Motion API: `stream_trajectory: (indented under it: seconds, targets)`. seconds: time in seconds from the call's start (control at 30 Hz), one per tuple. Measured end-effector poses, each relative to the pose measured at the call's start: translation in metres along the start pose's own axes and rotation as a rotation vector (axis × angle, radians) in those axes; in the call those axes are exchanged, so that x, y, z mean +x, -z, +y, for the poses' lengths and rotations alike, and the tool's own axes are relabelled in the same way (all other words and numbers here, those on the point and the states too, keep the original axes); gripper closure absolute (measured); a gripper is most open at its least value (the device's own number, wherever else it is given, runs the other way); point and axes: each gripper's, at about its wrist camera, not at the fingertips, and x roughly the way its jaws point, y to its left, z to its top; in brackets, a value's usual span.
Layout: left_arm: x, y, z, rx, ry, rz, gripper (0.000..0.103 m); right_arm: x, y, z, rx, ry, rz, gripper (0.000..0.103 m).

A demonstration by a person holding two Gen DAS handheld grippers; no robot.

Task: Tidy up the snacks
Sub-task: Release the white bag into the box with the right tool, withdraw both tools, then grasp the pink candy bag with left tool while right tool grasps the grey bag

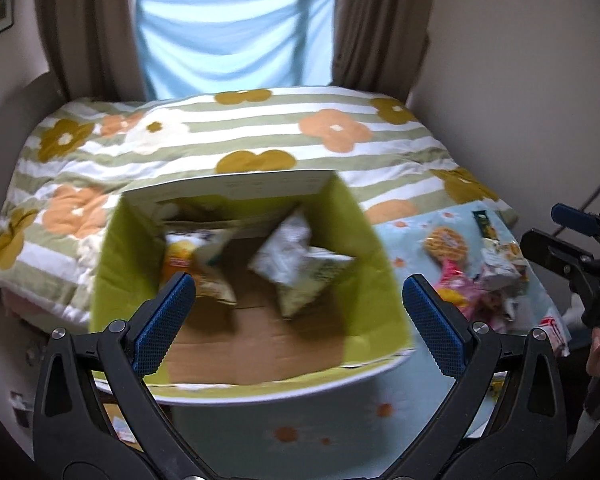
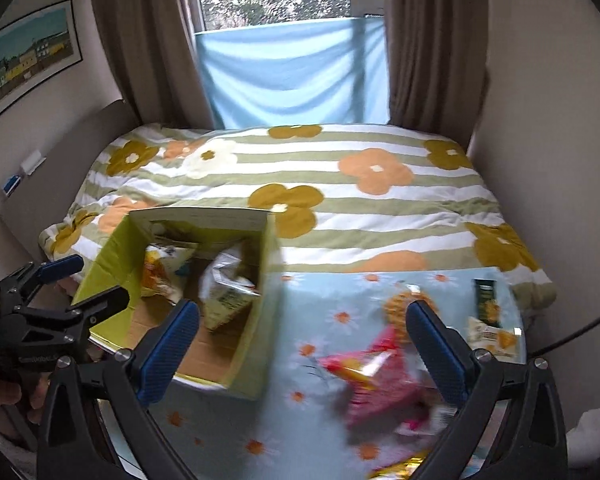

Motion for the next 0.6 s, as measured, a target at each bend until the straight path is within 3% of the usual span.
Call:
stream_trajectory:
  seconds: [0.27, 0.6]
  targets:
    - [0.009, 0.005, -0.089, -0.064, 0.051, 0.024, 0.0, -0.017, 0.026, -0.083, -0.025, -0.03, 0.018, 0.0]
    - [0.045, 0.025, -0.147, -0.213, 0.029, 0.102, 0.001, -0.013, 0.053, -0.16, -0.077, -0.109, 0.06, 0.0]
